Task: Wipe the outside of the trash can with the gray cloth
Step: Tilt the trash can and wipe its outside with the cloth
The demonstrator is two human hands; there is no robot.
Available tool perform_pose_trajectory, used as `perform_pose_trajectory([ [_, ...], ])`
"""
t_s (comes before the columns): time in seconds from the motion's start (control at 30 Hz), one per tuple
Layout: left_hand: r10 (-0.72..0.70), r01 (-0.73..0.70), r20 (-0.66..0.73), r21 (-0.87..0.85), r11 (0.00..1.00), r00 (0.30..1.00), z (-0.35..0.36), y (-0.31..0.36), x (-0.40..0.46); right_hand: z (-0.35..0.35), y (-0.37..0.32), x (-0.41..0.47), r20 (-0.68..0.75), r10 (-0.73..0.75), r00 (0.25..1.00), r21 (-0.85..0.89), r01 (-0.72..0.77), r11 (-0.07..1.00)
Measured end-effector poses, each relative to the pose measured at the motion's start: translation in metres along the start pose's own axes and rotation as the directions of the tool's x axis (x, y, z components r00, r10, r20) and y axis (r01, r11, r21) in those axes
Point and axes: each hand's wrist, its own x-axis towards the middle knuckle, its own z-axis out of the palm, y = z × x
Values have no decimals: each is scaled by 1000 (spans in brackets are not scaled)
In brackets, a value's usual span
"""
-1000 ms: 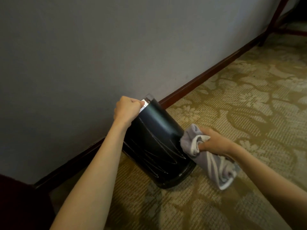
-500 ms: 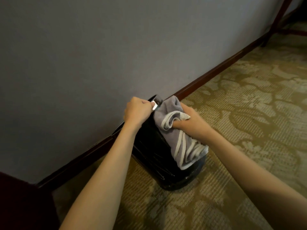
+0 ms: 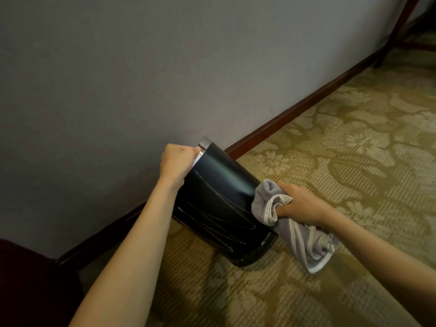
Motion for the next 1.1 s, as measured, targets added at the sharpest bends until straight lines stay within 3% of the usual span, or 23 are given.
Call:
perform_pose_trajectory([
  [0.1,61,-57,-84,56,997,995,10,6,-12,-2,-15,4,-92,-39,995,20,41,999],
  [0.27,127,-125,-19,87,988,992,37,24,-30,-25,-65,29,-268,-167,949,140,210,968],
  [0.43,85,-85,42,-12,996,995,43,29,-25,-27,-69,35,-274,-154,949,267,229,936],
  [0.67,3,4,40,-158,987,999,14,15,-11,-9,11,10,-77,78,994,280,-54,958],
  [0.73,4,1,29,-171,985,1000,13,15,-12,-6,21,5,-79,118,990,286,-91,954],
  [0.83,55,-53,14,-117,992,998,25,19,-18,-7,5,11,-154,64,986,238,-25,971],
  [1.0,106,-105,68,-12,994,992,49,34,-35,-15,-54,22,-310,-78,947,354,192,915],
  [1.1,129,-130,71,12,991,989,49,34,-36,-14,-68,24,-335,-88,938,354,212,911],
])
